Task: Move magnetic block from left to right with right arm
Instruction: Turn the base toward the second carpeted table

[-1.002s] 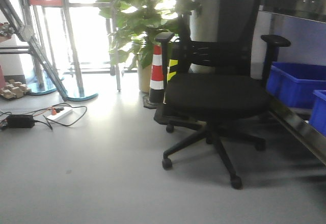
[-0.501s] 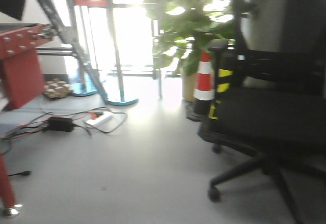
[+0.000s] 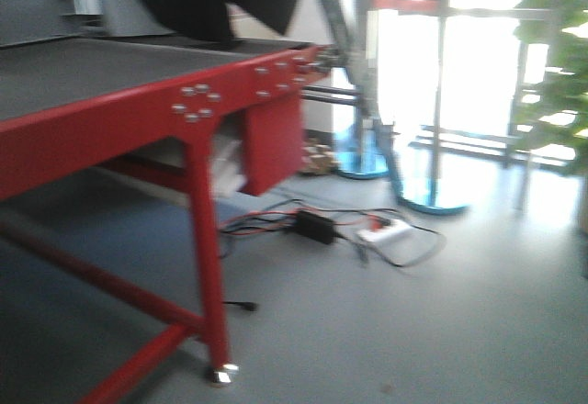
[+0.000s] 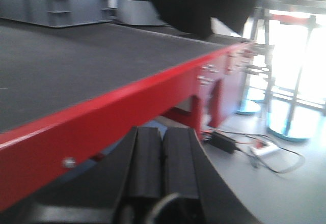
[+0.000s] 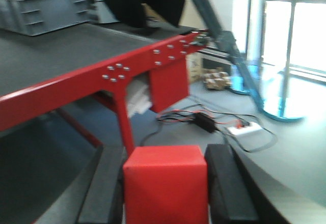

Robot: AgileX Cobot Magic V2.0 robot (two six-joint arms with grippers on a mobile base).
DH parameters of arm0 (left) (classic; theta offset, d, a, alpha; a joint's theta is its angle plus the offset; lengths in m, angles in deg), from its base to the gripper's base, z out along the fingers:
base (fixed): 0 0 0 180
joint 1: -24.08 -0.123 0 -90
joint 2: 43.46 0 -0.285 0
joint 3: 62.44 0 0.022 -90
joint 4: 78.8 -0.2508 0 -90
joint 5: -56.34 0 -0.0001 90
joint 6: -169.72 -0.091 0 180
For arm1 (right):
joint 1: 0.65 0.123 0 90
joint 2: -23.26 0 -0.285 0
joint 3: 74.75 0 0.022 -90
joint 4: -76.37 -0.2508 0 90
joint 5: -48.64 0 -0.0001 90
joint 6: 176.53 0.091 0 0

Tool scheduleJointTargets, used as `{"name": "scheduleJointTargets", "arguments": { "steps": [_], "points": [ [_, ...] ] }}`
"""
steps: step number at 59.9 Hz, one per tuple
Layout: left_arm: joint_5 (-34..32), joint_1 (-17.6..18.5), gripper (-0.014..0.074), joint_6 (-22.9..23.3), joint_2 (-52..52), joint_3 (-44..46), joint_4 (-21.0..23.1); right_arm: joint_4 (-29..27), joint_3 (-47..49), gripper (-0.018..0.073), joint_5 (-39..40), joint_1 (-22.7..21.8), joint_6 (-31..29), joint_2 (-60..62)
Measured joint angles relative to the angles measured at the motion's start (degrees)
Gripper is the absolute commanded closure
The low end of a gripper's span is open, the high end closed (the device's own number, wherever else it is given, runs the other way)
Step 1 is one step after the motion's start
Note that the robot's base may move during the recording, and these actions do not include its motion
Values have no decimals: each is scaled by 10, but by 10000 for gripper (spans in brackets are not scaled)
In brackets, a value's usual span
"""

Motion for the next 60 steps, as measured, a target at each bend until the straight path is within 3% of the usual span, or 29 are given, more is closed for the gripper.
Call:
{"name": "scheduleJointTargets", "arguments": {
  "steps": [39, 60],
  "points": [
    [0, 0, 713, 0, 0, 0, 0, 0, 0, 440, 0, 0, 0, 0],
    [0, 17, 713, 0, 0, 0, 0, 0, 0, 440, 0, 0, 0, 0]
  ]
}}
